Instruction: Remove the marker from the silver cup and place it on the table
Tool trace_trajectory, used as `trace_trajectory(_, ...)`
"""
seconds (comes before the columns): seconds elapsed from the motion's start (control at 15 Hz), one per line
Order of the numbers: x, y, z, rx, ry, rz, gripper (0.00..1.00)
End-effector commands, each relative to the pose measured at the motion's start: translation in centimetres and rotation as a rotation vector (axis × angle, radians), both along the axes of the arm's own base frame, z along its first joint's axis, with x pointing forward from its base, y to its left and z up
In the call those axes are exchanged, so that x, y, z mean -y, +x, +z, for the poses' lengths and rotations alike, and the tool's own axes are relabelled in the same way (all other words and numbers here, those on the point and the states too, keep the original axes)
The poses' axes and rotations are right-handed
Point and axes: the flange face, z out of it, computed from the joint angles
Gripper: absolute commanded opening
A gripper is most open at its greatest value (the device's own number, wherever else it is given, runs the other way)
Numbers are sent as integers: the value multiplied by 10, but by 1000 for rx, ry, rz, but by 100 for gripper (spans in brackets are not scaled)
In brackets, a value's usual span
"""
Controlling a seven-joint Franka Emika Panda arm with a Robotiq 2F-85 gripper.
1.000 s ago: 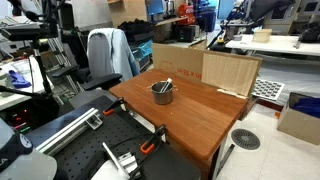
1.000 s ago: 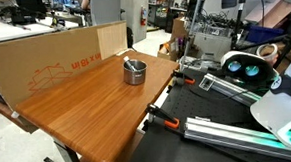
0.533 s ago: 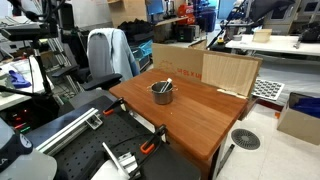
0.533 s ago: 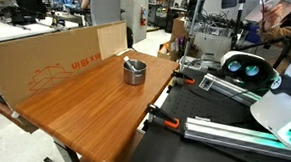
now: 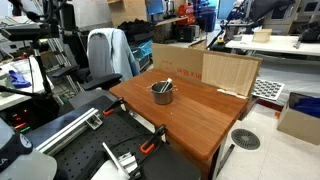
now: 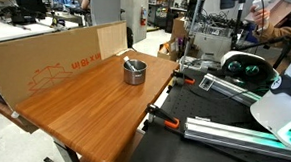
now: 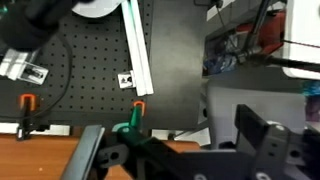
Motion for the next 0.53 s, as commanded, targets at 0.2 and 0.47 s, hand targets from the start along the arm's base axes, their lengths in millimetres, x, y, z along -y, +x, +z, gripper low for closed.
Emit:
trace_trajectory(0.2,34,25,-7,158,-40,-59,100)
trace_trajectory(0.47,76,54,-17,256,-77,-142,100)
